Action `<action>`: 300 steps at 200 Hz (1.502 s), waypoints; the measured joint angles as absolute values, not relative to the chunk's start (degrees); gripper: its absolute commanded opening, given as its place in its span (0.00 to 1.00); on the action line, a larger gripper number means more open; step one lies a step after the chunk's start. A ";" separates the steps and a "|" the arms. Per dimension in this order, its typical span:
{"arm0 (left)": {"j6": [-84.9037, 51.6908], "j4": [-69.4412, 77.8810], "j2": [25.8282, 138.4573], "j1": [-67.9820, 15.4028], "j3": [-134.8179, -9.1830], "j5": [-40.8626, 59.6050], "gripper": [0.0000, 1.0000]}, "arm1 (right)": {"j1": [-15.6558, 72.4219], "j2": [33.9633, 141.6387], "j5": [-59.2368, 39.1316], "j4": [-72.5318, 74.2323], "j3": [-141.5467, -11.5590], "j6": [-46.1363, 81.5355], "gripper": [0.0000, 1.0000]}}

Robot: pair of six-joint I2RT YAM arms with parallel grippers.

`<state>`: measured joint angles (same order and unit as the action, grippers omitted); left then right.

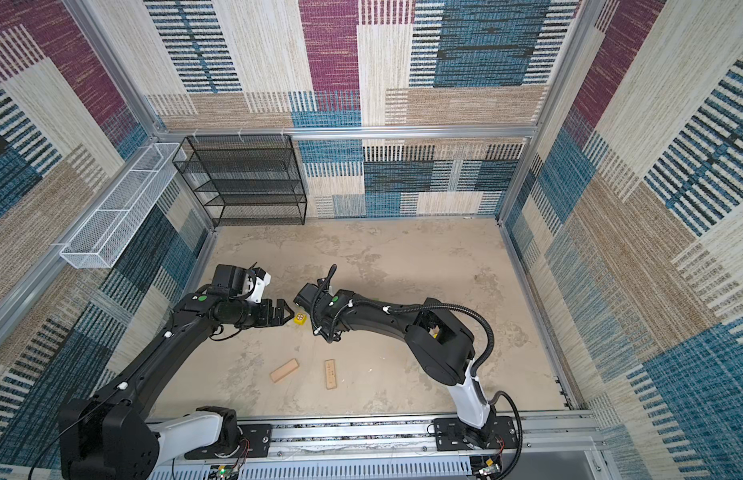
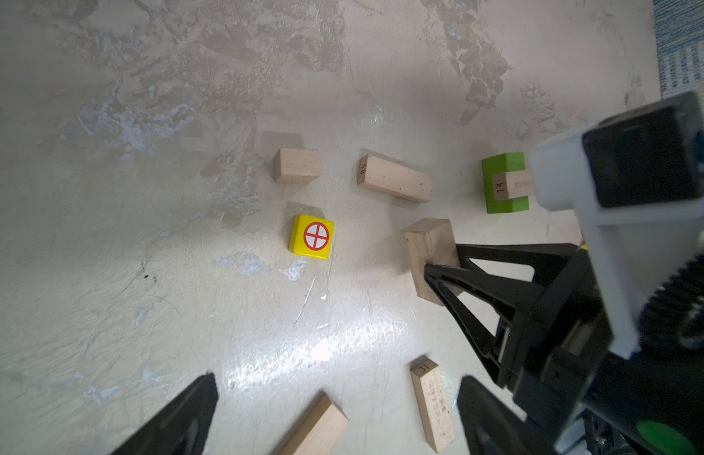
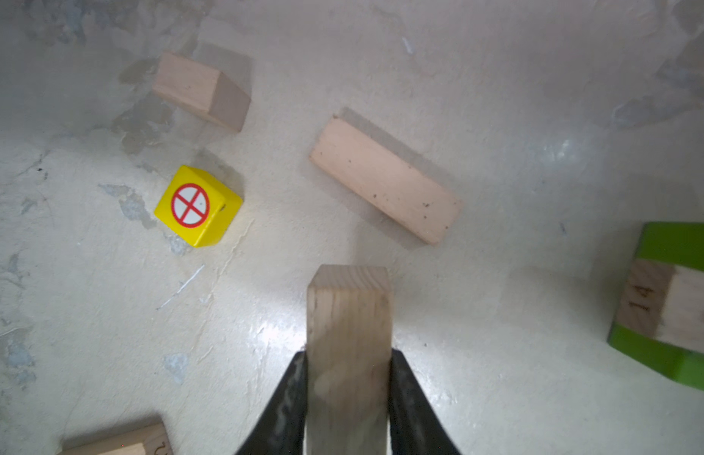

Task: Build the wood block tower
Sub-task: 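Lift the wooden block with the right gripper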

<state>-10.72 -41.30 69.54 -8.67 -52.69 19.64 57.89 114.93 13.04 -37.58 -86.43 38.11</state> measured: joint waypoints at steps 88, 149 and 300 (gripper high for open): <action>-10.72 -41.30 70.00 -8.71 -52.69 19.40 1.00 | 57.89 113.58 12.73 -37.87 -84.29 38.28 0.00; -10.72 -41.32 70.50 -8.71 -52.71 19.44 0.99 | 57.89 112.27 11.97 -37.71 -81.78 38.57 0.00; -10.72 -41.32 69.69 -8.71 -52.66 19.70 0.98 | 57.89 112.57 11.51 -37.78 -80.84 38.94 0.00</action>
<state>-10.72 -41.32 69.69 -8.71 -52.66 19.70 57.89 112.57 11.51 -37.78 -80.84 38.94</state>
